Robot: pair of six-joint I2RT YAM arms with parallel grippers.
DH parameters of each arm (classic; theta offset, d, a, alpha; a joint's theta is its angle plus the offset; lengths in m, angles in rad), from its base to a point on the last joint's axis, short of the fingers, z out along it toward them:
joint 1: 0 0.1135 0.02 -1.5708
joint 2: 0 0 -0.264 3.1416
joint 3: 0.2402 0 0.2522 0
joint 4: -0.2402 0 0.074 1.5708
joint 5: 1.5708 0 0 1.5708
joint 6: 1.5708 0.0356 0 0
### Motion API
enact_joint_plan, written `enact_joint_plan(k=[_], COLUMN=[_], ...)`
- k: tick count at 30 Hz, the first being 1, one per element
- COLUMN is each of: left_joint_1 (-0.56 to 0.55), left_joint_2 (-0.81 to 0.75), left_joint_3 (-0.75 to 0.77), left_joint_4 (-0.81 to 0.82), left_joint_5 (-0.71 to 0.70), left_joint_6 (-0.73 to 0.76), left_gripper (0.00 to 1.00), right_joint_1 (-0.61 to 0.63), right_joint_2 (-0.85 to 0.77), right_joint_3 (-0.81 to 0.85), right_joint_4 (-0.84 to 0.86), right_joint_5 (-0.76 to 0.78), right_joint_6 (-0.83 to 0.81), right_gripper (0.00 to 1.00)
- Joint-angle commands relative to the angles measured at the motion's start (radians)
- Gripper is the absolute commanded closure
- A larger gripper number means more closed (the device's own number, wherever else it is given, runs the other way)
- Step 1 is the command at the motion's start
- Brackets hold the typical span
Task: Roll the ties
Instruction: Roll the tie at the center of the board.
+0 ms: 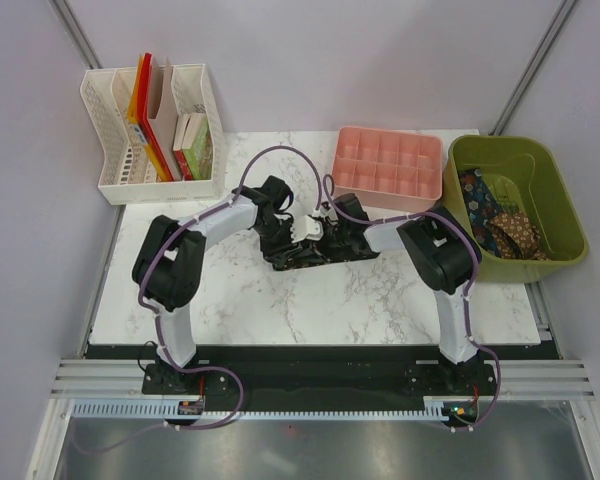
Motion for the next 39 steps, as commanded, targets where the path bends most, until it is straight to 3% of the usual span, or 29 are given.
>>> enact_joint_plan(k=[1,5,12,17,25,32,39], left_joint_1=[-0.046,-0.044,-0.041,-0.036,-0.032,-0.026,-0.018], left_joint_2=[0.138,0.148,0.159,0.159,0.153,0.156,0.155], left_joint_3=[-0.054,-0.048,-0.029,-0.023,-0.015,-0.006,-0.005], left_joint_4=[0.048,0.037,0.023,0.016,0.005,-0.004,-0.014], left_joint_5=[0.034,0.031,0.029,0.036,0.042,0.048,0.051], left_joint_6=[0.042,0.050,0.053,0.055,0.058,0.059,0.064], left_gripper=[0.82,0.83,0.84,0.84,0.85,0.85,0.85], right_joint_1=[0.001,-0.008,-0.011,-0.020,-0.020,-0.022,-0.033], right_joint_2=[-0.056,-0.077,-0.106,-0.137,-0.168,-0.182,-0.192], right_joint_3=[-0.014,-0.023,-0.025,-0.035,-0.074,-0.164,-0.169], right_joint_4=[-0.076,-0.082,-0.071,-0.071,0.006,0.202,0.205], right_joint_5=[-0.017,-0.023,-0.046,-0.059,-0.076,-0.066,-0.073], right_joint_6=[-0.034,-0.048,-0.054,-0.060,-0.017,0.083,0.089], right_gripper=[0.62,0.59,0.43,0.40,0.42,0.48,0.48])
